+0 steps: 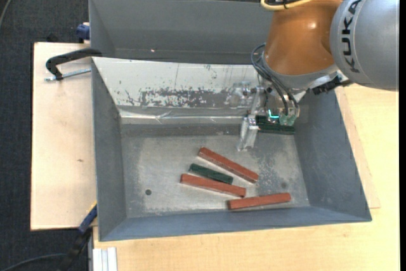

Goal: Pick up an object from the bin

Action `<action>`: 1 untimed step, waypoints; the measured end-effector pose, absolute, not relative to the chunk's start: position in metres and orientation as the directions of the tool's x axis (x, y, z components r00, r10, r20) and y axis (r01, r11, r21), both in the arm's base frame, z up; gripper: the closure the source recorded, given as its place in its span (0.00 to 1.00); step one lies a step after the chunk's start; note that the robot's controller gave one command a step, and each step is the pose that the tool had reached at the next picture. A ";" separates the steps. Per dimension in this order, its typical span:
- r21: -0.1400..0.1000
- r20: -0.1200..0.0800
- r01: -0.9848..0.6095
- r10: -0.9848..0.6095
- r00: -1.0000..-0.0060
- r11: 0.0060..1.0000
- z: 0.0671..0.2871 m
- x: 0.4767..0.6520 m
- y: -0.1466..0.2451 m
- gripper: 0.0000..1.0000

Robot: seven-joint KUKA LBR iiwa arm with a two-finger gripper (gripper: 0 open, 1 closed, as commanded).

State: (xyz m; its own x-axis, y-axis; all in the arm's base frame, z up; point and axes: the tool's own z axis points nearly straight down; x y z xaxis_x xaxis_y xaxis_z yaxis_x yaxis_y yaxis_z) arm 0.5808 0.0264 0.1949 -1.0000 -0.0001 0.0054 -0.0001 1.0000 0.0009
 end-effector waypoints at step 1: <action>0.000 0.010 0.157 0.157 -0.988 0.988 0.067 0.543 0.065 0.00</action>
Offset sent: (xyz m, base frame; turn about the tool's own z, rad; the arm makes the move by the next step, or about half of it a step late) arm -0.0353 0.0369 -0.1249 0.1599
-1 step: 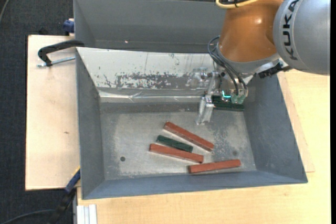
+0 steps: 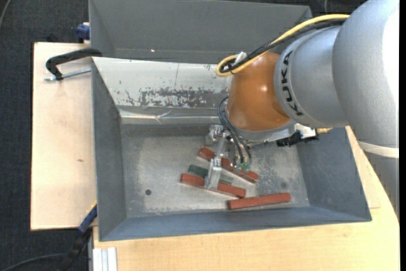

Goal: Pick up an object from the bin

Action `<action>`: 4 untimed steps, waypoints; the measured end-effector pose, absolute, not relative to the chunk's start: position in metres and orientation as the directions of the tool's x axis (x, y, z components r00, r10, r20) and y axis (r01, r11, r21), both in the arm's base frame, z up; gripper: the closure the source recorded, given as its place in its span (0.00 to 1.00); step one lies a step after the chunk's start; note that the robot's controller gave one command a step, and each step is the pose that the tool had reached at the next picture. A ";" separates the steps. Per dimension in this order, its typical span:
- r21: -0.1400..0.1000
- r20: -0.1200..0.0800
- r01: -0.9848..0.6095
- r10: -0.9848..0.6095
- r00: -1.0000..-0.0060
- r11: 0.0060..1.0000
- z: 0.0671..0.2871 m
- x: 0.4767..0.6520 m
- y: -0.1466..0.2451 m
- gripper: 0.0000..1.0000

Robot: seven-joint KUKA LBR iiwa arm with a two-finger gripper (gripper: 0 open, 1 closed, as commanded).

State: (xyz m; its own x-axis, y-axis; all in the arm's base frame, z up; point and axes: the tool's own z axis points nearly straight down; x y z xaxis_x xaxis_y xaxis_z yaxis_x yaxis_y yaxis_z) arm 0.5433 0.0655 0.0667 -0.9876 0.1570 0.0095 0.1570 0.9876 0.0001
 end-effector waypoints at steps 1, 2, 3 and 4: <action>0.000 -0.009 -0.082 -0.082 -0.997 0.997 0.072 0.601 0.026 0.00; 0.001 -0.006 -0.082 -0.082 -0.997 0.997 0.071 0.600 0.027 1.00; 0.001 -0.006 -0.083 -0.083 -0.997 0.997 0.071 0.600 0.027 0.00; -0.003 -0.001 -0.317 -0.317 -0.948 0.948 0.072 0.584 -0.055 0.00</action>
Offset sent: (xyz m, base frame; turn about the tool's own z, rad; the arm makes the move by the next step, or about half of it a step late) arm 0.0549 -0.0388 0.0033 -0.2417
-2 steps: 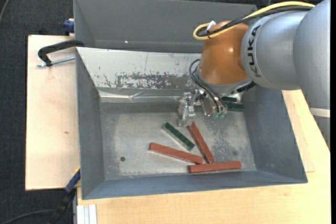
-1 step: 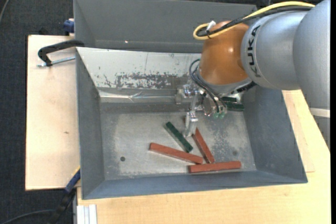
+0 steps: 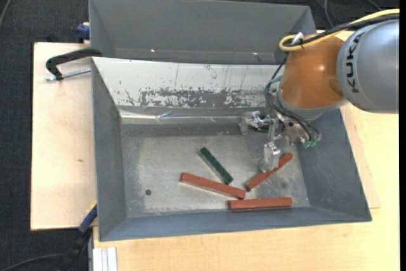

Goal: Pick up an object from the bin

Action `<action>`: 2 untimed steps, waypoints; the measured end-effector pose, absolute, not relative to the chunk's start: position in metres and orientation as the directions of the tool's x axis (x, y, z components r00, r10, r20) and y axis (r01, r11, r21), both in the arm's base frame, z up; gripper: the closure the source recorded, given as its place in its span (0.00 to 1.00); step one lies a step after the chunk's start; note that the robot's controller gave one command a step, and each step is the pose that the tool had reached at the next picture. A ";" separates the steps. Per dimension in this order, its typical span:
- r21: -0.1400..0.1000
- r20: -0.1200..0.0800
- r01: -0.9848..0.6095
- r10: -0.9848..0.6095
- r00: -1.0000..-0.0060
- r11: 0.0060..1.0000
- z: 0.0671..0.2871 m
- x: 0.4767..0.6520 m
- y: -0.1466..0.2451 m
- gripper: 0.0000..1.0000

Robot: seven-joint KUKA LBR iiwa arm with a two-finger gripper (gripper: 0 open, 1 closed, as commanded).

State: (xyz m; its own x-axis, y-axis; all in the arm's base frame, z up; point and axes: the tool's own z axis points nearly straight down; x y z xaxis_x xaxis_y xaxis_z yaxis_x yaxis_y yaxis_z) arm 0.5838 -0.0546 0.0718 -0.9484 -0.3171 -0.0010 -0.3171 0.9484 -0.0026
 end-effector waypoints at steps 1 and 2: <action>-0.010 -0.011 -0.339 -0.339 -0.941 0.941 0.147 0.577 -0.134 0.00; 0.004 0.004 -0.477 -0.477 -0.879 0.879 0.070 0.543 -0.126 0.00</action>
Offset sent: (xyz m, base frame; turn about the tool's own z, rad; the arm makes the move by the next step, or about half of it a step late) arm -0.0098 -0.0739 0.0697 -0.0325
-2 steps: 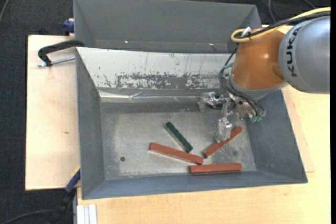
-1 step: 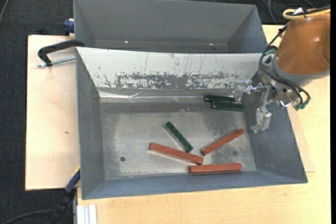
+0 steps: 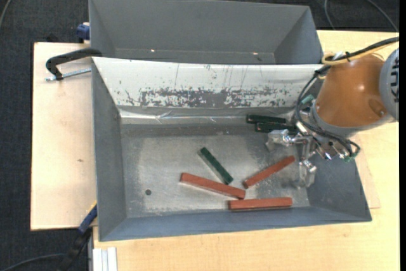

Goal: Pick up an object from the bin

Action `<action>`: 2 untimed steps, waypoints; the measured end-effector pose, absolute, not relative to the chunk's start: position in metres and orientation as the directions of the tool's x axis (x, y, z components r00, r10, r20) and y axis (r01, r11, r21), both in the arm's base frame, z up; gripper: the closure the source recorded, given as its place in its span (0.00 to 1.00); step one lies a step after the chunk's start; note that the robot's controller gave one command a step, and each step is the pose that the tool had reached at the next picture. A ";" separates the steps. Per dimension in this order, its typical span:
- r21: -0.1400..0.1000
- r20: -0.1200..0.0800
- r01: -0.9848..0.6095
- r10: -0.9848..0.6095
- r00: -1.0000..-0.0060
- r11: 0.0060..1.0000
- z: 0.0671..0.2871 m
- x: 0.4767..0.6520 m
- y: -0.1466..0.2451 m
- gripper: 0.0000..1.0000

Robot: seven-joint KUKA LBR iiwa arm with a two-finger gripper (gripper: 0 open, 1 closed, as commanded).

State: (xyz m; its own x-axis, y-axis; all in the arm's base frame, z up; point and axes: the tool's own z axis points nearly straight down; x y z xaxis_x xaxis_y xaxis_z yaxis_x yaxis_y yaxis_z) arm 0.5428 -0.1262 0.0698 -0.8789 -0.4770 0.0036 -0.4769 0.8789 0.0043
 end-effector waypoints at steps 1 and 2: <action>0.000 -0.002 -0.476 -0.476 -0.879 0.879 0.073 0.545 -0.127 1.00; -0.009 -0.013 -0.430 -0.430 -0.903 0.903 0.230 0.540 -0.128 1.00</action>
Offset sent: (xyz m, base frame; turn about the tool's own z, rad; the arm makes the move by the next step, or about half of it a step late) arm 0.0000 0.0000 0.0000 0.0000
